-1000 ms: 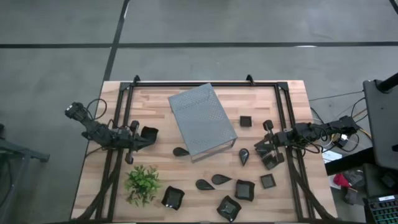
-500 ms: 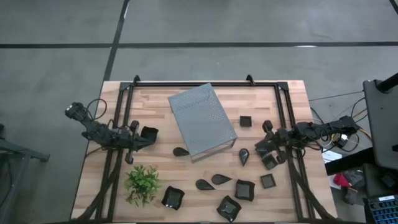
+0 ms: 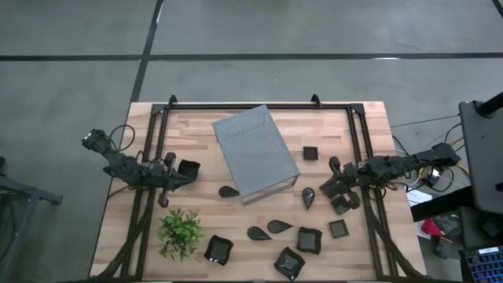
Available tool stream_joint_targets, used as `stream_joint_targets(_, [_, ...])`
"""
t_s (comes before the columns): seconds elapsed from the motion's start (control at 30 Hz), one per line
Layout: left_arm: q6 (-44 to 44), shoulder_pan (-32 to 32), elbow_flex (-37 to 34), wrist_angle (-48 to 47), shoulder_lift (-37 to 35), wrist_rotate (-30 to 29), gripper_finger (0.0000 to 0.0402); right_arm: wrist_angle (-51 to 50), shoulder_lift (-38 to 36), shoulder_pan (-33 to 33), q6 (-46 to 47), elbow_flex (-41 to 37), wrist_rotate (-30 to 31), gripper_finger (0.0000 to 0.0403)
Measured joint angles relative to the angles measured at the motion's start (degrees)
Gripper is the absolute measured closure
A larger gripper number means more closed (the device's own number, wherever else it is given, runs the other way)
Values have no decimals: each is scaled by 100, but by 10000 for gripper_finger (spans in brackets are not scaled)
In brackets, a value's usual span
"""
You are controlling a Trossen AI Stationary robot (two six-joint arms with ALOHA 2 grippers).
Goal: Pick & Place Mini shaped plates
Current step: Put the drop-shaped plate on the shelf
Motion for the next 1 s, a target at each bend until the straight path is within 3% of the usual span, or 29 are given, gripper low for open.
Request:
stream_joint_targets(0.17, [0,-1,0,-1,0,0,401,-312,1033,0,121,211,-123,313])
stream_joint_targets(0.4, [0,0,0,0,0,0,401,-647,2326,163,-1266,734,-609,247])
stream_joint_targets(0.57, [0,0,0,-1,1,0,401,-713,3216,223,-1595,1025,-518,248])
stream_joint_targets(0.83, [0,-1,0,0,1,0,401,-769,4557,225,-1670,1400,118,270])
stream_joint_targets(1.0, [0,0,0,1,0,0,401,-1052,5200,228,-1422,1688,77,278])
